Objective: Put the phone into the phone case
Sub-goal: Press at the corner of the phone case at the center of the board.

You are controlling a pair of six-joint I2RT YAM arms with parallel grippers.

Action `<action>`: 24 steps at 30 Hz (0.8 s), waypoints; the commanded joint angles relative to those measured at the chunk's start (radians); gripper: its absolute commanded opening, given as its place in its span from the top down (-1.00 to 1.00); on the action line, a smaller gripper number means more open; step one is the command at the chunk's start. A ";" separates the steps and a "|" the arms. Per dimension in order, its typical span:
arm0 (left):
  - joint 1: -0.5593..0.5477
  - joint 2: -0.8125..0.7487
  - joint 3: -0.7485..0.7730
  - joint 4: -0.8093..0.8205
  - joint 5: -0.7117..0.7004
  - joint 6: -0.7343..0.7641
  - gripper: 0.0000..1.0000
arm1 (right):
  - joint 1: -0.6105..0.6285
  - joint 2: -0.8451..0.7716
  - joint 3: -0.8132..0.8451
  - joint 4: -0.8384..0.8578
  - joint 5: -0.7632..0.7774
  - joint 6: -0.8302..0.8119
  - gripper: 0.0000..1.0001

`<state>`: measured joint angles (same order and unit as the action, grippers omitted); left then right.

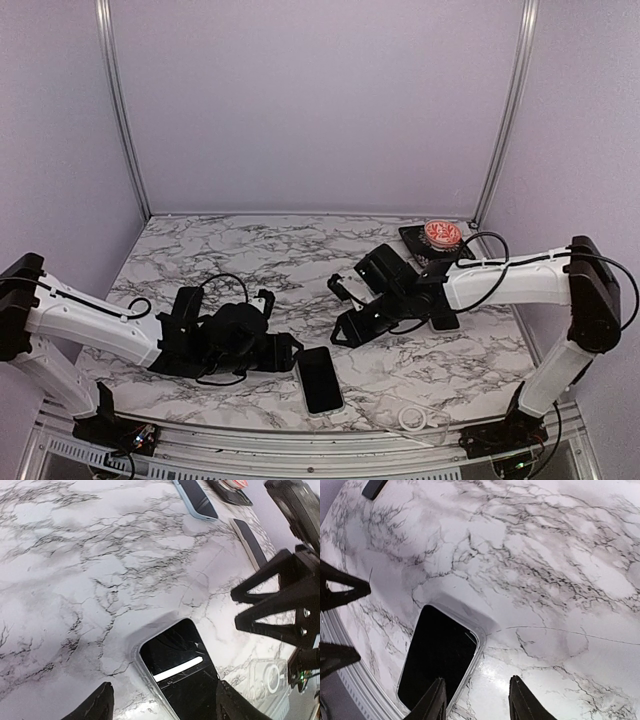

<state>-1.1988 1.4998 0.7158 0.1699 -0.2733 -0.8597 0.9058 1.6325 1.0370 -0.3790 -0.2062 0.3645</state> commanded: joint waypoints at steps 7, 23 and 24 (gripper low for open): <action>-0.004 0.079 -0.042 0.028 -0.080 -0.163 0.06 | 0.001 0.100 -0.022 0.128 -0.037 -0.036 0.48; -0.002 0.175 -0.010 0.045 -0.042 -0.136 0.30 | 0.053 0.083 -0.063 0.094 0.042 0.053 0.69; -0.002 0.164 -0.019 0.045 -0.048 -0.141 0.30 | 0.051 0.075 -0.055 0.079 0.054 0.050 0.69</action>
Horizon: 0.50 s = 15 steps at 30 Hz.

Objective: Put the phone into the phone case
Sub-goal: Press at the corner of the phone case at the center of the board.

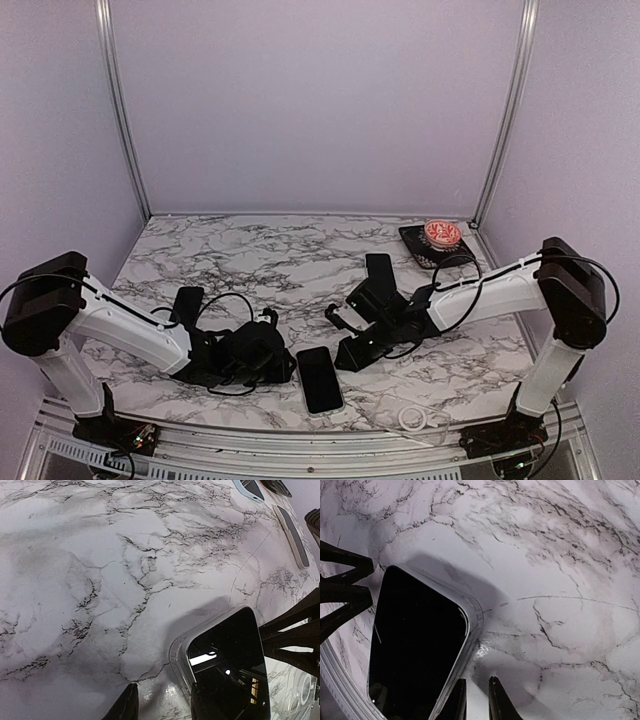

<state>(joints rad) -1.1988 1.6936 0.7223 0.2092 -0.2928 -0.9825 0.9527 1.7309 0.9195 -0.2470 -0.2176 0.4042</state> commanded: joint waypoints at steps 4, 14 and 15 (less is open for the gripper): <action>-0.005 -0.100 -0.067 0.087 -0.002 -0.024 0.24 | 0.008 -0.036 0.113 -0.154 0.190 -0.013 0.64; -0.007 -0.007 -0.051 0.193 0.057 -0.044 -0.30 | 0.038 -0.019 0.079 -0.040 0.074 -0.031 0.36; -0.007 0.015 -0.038 0.192 0.067 -0.047 -0.19 | 0.048 -0.005 0.082 -0.040 0.073 -0.034 0.42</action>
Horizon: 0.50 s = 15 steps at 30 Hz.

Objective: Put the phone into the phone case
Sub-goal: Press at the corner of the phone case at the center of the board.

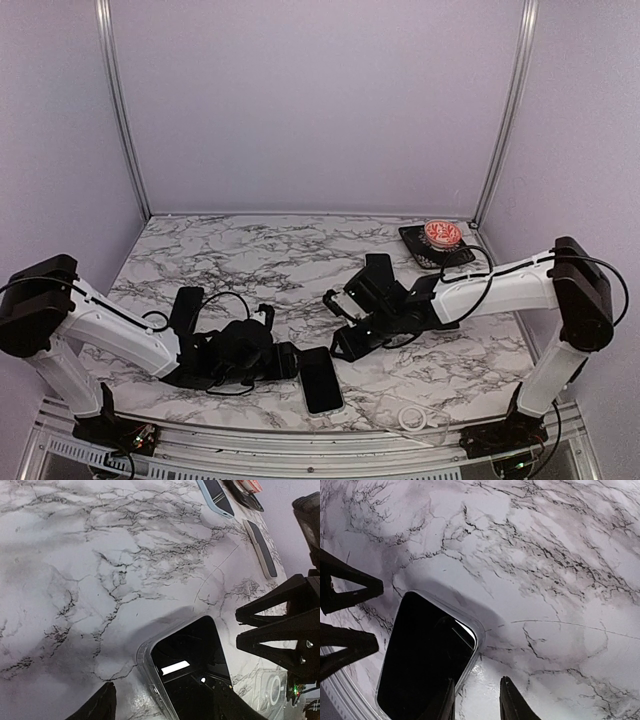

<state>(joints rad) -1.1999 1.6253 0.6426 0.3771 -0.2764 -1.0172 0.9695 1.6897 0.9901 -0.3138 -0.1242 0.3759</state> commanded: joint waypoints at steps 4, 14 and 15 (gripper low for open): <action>-0.006 0.105 0.050 0.025 0.038 -0.024 0.16 | 0.057 0.086 0.028 -0.001 -0.001 -0.001 0.59; 0.000 0.158 0.080 0.025 0.071 -0.010 0.43 | 0.135 0.158 0.056 -0.014 0.005 0.034 0.91; 0.000 0.158 0.080 0.025 0.077 -0.006 0.48 | 0.141 0.154 0.051 -0.014 0.002 0.041 0.92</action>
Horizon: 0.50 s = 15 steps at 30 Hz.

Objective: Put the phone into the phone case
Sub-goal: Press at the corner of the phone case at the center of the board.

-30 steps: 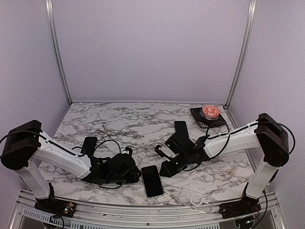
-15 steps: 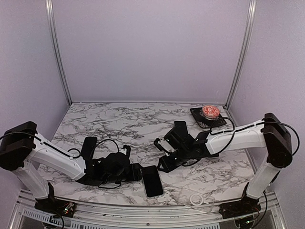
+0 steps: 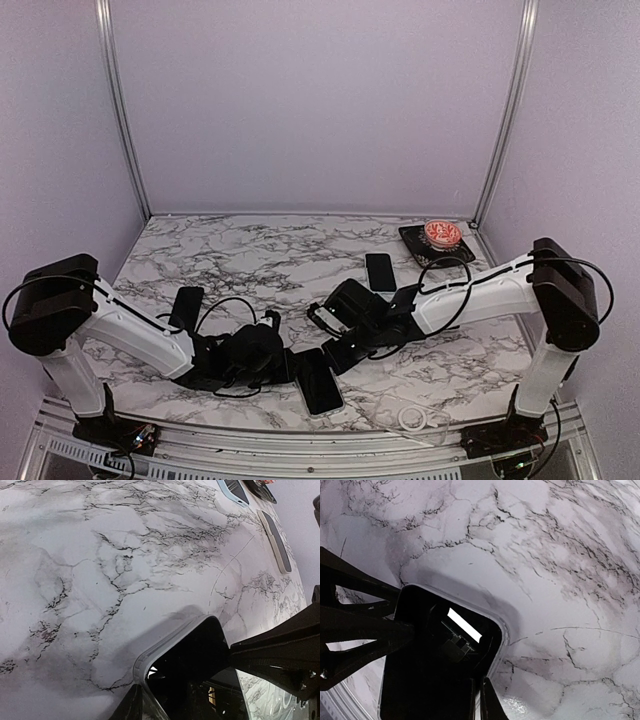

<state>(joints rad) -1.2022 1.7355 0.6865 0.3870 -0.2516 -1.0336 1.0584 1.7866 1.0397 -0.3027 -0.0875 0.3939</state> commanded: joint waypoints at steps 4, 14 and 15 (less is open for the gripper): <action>0.004 0.049 0.033 0.012 0.078 0.017 0.60 | 0.087 0.051 -0.015 -0.020 -0.040 0.054 0.94; 0.021 -0.016 -0.065 -0.020 0.121 -0.031 0.60 | 0.101 -0.056 0.057 -0.189 0.158 0.084 0.32; 0.020 -0.034 -0.063 -0.020 0.113 -0.017 0.57 | 0.103 -0.066 0.066 -0.204 0.175 0.091 0.13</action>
<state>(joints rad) -1.1770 1.7233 0.6598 0.4191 -0.2001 -1.0740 1.1408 1.7638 1.0504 -0.3958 0.0200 0.4648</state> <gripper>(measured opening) 0.197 0.307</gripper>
